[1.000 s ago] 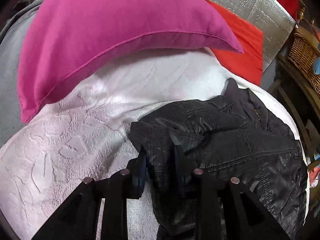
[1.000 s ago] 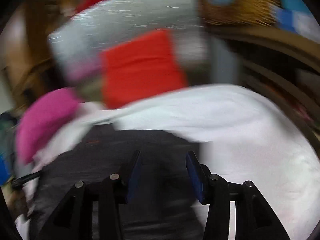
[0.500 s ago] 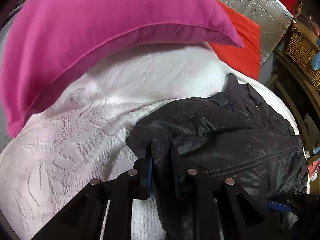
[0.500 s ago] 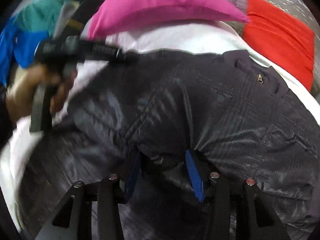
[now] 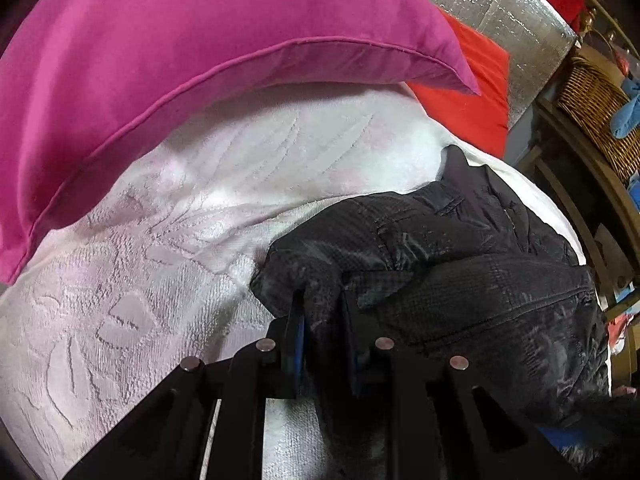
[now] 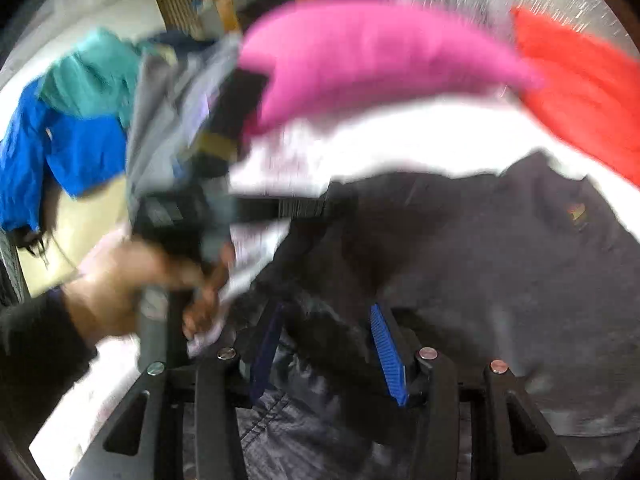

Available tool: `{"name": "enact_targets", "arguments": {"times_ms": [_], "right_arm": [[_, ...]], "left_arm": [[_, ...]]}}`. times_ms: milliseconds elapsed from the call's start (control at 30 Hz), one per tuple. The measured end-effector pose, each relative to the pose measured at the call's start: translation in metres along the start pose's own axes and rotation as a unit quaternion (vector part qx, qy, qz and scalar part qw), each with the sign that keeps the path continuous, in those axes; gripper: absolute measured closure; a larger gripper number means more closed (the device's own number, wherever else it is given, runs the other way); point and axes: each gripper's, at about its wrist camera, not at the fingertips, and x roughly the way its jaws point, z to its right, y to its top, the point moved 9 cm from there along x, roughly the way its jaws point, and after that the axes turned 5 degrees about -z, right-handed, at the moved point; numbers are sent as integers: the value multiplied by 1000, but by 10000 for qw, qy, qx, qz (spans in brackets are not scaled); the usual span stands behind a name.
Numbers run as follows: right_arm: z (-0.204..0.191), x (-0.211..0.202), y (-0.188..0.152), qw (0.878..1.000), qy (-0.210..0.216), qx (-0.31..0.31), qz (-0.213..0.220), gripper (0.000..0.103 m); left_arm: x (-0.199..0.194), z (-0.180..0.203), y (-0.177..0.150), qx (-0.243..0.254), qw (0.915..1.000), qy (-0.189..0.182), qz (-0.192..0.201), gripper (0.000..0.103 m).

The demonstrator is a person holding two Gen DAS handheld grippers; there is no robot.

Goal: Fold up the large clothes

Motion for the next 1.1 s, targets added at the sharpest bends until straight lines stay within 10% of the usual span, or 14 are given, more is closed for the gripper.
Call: {"name": "enact_targets", "arguments": {"times_ms": [367, 500, 600, 833, 1100], "right_arm": [[-2, 12, -13, 9995, -230, -209, -33, 52], [10, -34, -29, 9994, 173, 172, 251, 50], [43, -95, -64, 9965, 287, 602, 502, 40], [145, -241, -232, 9739, -140, 2078, 902, 29], [182, -310, -436, 9142, -148, 3914, 1046, 27]], "left_arm": [[-5, -5, 3, -177, 9984, 466, 252, 79], [-48, 1, -11, -68, 9960, 674, 587, 40], [-89, 7, -45, -38, 9947, 571, 858, 35], [-157, 30, -195, -178, 9979, 44, 614, 29], [-202, 30, -338, -1020, 9943, -128, 268, 22]]}}
